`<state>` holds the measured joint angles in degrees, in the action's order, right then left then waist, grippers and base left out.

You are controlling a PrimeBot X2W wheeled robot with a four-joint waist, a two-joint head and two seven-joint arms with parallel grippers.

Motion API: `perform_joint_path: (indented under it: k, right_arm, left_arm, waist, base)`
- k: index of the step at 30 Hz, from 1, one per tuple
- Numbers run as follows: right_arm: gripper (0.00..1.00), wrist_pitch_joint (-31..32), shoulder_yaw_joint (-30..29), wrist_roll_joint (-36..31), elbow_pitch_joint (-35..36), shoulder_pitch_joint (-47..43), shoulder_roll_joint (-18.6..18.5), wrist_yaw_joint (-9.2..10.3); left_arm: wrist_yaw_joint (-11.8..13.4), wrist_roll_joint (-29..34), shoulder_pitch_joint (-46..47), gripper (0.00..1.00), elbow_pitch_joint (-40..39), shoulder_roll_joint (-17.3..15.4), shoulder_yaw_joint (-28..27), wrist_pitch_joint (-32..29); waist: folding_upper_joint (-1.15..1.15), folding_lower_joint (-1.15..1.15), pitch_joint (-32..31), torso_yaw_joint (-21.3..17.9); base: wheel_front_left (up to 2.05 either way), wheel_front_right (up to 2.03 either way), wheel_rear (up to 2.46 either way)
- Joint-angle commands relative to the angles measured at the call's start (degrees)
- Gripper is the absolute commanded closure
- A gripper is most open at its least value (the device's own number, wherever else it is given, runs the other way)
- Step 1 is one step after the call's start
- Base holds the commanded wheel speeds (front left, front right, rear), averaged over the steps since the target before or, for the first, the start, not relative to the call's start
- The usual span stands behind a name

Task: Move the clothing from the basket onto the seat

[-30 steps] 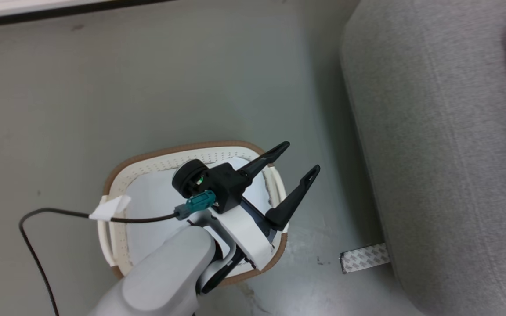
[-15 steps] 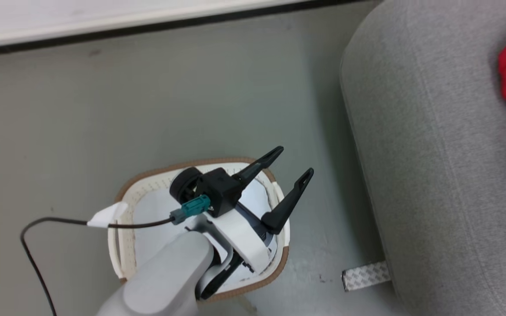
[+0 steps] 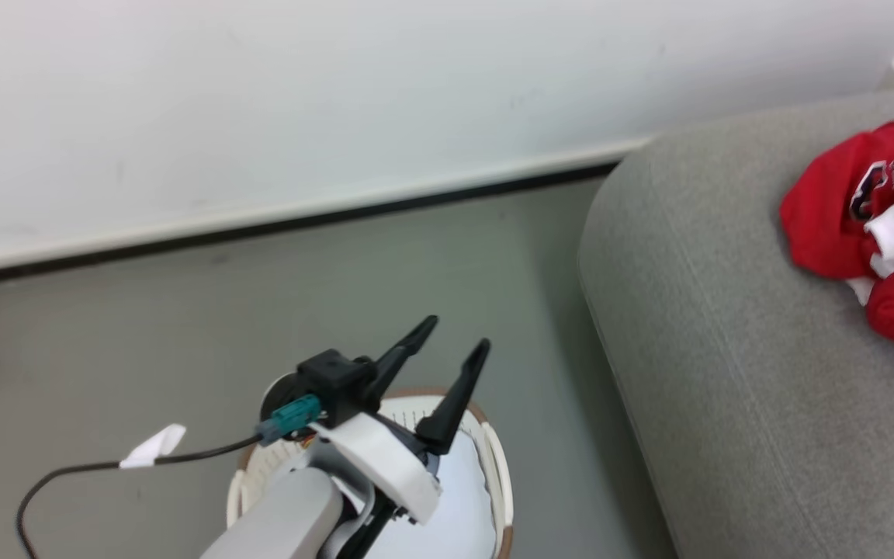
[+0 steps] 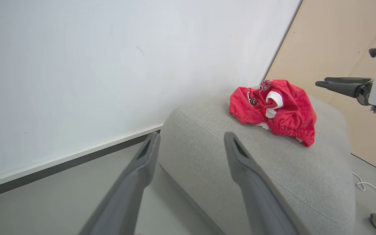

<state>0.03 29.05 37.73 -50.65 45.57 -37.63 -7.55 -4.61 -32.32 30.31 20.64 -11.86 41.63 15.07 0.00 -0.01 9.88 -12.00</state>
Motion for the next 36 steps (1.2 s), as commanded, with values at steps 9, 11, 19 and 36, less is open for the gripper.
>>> perform_joint_path:
  k: [9,11,19,36]
  right_arm:
    - [0.00,-6.0,0.2,3.9,12.5,-7.0,0.0,0.13]
    - [0.00,-7.0,-0.4,4.0,13.6,-7.9,0.2,0.13]
    - [0.00,-12.4,-7.2,2.4,21.6,-17.7,6.1,0.13]
    - [0.00,-15.2,-21.7,-13.6,39.2,-42.2,28.0,0.13]
  left_arm:
    - [2.5,0.1,-7.6,0.00,-3.4,-1.7,-10.0,0.1]
    - [2.7,0.3,-8.3,0.00,-3.7,-1.8,-11.2,0.1]
    - [4.0,3.7,-14.0,0.00,-5.4,-1.9,-20.3,0.1]
    - [1.9,15.3,-25.3,0.00,-6.3,5.5,-35.7,0.1]
  waist:
    - [0.00,0.01,-10.6,5.5]
    - [0.00,0.01,-10.9,6.1]
    - [0.00,0.01,-12.6,10.3]
    - [0.00,0.01,-12.4,12.4]
  base:
    - [0.00,0.00,0.00]
    - [0.00,0.00,0.00]
    - [0.00,0.00,0.00]
    - [0.00,0.00,0.00]
